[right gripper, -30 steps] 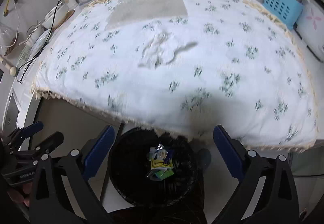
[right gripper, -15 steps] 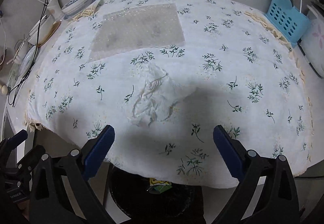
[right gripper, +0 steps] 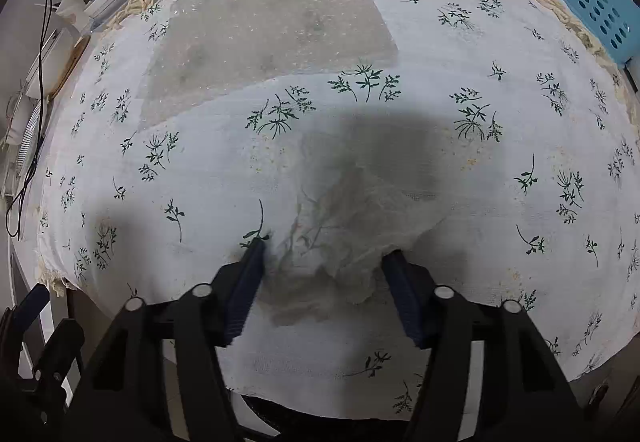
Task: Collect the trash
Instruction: 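Move the right tool to the white tissue and grasp it, then grasp the clear bubble wrap edge with the left tool while the right tool holds the tissue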
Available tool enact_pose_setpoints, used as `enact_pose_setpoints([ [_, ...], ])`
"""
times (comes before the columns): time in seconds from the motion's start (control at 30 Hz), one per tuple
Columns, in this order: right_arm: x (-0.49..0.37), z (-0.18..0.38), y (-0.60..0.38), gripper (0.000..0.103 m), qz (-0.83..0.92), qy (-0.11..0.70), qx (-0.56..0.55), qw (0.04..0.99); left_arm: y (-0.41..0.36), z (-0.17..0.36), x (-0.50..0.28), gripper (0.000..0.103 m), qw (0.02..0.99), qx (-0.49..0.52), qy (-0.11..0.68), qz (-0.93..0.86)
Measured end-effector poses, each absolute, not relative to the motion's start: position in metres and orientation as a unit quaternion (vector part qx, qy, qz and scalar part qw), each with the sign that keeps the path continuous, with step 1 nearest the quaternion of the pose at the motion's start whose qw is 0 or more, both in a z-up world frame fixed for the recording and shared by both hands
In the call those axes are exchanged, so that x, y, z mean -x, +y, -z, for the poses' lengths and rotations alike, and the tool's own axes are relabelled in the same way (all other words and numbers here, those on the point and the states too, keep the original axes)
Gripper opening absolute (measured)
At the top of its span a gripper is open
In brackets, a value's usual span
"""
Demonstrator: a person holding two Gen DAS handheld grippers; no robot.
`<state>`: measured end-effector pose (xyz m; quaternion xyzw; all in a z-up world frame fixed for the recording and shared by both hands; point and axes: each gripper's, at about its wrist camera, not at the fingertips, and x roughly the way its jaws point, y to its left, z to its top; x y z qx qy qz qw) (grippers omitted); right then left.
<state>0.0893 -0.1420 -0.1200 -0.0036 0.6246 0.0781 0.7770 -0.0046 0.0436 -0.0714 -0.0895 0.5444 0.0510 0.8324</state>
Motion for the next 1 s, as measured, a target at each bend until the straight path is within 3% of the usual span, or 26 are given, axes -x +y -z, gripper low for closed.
enact_pose_setpoints([
  [0.07,-0.091,0.12,-0.141,0.028,-0.078,0.63,-0.002,0.773,0.045,0.073,0.002,0.097,0.831,0.092,0.546,-0.052],
  [0.17,-0.093,0.119,-0.142,0.011,-0.075,0.64,-0.012,0.764,0.044,0.074,0.0,0.097,0.83,0.093,0.548,-0.053],
  [0.6,-0.086,0.085,-0.177,0.01,-0.097,0.625,-0.021,0.774,0.026,0.077,-0.039,0.097,0.827,0.097,0.552,-0.04],
  [1.0,-0.1,0.06,-0.239,0.01,-0.093,0.596,0.009,0.798,0.017,0.097,-0.136,0.097,0.817,0.106,0.565,-0.039],
])
